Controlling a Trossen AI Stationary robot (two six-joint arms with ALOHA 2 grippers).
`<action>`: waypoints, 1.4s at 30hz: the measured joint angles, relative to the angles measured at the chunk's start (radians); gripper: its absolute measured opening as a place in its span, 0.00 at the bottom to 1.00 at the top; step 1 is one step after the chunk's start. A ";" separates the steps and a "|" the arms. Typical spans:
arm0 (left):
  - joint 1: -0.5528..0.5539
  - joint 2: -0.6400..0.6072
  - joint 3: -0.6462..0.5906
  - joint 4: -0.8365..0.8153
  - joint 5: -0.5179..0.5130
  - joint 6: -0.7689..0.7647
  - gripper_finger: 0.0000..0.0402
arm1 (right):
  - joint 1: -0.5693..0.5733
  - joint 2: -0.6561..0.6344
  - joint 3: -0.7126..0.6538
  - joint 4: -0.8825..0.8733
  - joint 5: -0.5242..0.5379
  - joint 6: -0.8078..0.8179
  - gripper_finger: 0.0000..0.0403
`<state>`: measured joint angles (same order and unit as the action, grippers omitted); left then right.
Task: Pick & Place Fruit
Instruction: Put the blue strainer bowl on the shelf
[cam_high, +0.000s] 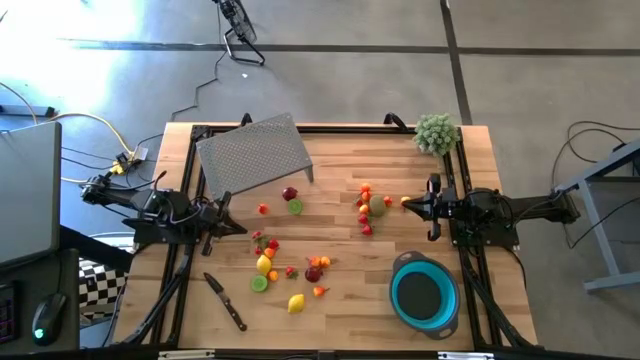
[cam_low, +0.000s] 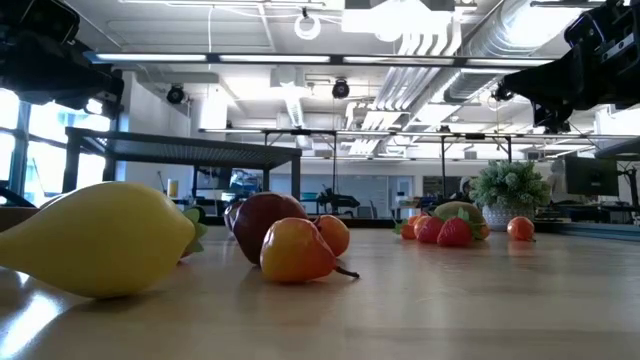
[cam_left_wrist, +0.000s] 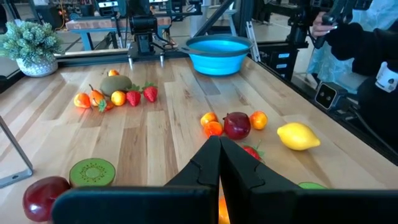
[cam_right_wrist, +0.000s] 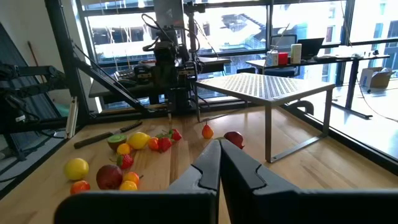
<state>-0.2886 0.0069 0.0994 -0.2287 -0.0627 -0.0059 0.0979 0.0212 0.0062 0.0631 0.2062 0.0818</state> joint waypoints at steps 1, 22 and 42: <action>0.000 0.000 0.000 0.001 0.000 0.000 0.00 | 0.000 0.000 0.000 0.000 0.000 0.000 0.01; 0.000 0.000 0.001 0.002 0.000 0.001 0.00 | 0.000 0.000 0.000 0.001 0.000 -0.060 0.01; 0.000 0.000 -0.001 0.050 -0.002 0.000 0.00 | 0.000 0.000 0.000 0.014 0.000 0.001 0.01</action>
<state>-0.2884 0.0071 0.0986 -0.1790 -0.0647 -0.0059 0.0980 0.0212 0.0063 0.0768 0.2063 0.0829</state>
